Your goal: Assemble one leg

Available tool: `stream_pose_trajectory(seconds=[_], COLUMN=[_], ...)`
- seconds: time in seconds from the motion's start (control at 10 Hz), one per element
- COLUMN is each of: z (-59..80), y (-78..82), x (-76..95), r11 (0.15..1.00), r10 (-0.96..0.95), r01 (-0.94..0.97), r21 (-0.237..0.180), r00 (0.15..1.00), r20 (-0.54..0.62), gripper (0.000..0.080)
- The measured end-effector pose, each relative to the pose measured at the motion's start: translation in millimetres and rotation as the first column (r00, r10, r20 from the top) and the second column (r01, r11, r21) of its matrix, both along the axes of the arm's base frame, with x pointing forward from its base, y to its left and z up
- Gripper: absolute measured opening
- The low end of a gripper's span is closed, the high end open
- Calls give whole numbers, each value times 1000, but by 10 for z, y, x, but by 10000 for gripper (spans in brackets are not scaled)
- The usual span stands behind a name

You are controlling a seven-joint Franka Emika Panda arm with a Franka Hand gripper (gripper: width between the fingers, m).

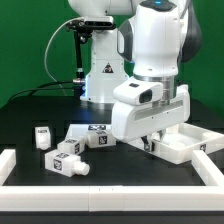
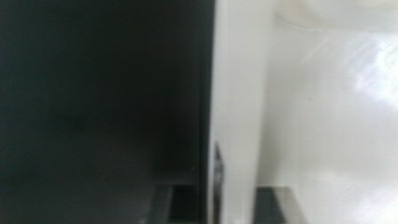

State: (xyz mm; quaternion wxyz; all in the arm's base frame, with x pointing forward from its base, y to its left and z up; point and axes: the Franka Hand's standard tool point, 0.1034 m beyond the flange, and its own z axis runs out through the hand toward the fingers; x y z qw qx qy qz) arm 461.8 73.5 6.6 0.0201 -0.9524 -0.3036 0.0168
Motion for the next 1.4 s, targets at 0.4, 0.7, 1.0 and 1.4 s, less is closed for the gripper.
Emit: stream_pose_trajectory(seconds=[0.4, 0.7, 1.0, 1.4], z=[129, 330, 303, 601], y=[-38, -89, -90, -441], x=[-79, -54, -69, 31], r11=[975, 965, 965, 906], r10=[-221, -262, -262, -423], r01=[221, 262, 262, 420], r21=[-2, -10, -11, -48], r00=[973, 962, 962, 900], r20=[-60, -75, -81, -106], gripper=[52, 52, 52, 52])
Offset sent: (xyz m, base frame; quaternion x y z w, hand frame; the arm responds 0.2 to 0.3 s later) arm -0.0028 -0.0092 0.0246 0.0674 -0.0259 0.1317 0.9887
